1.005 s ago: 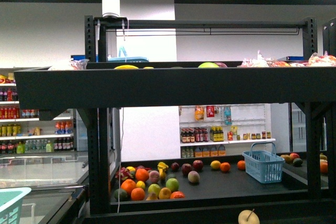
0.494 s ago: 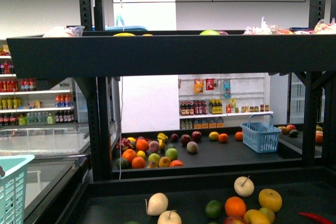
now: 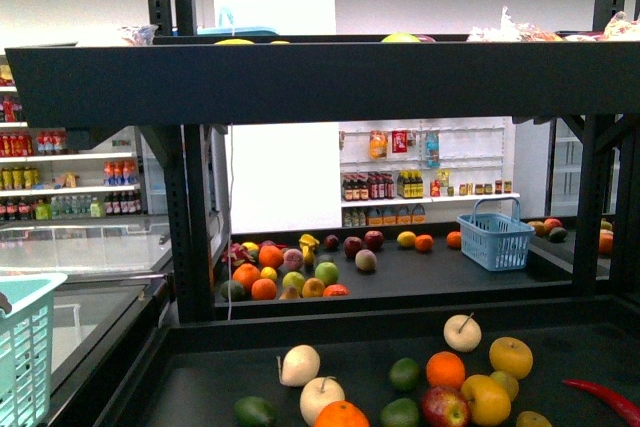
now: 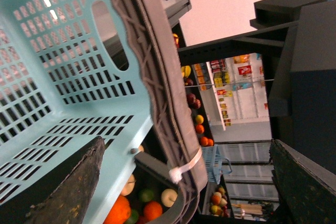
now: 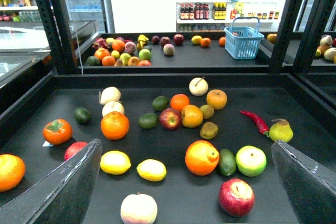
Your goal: Pick lemon from shelf
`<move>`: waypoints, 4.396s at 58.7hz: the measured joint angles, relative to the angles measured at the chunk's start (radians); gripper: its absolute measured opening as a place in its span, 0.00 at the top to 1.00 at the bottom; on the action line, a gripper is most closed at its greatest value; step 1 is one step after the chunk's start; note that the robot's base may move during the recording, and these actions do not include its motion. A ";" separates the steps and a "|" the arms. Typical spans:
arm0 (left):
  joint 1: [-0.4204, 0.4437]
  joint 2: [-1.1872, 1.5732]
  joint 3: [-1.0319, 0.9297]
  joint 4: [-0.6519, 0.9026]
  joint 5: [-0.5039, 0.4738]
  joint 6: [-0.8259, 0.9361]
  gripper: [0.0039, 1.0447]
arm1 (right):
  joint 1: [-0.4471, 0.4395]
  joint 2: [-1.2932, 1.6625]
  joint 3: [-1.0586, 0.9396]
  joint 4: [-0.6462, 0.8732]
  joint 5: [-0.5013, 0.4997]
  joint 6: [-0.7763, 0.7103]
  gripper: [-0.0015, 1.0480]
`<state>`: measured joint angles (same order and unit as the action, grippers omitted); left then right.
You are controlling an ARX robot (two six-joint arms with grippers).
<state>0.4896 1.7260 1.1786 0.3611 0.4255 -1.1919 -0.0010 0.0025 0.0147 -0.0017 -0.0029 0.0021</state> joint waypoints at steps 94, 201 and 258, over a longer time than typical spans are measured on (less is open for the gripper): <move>-0.254 -0.240 -0.029 -0.188 0.256 0.340 0.89 | 0.000 0.000 0.000 0.000 0.000 0.000 0.07; -0.860 0.063 -0.153 0.267 0.175 0.225 0.94 | -0.064 0.170 0.049 -0.175 -0.126 0.214 0.07; -0.861 0.064 -0.152 0.267 0.176 0.223 0.94 | -0.242 2.169 0.897 0.570 -0.527 -0.445 0.07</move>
<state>-0.3714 1.7897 1.0264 0.6281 0.6014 -0.9691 -0.2432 2.1715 0.9119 0.5678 -0.5301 -0.4431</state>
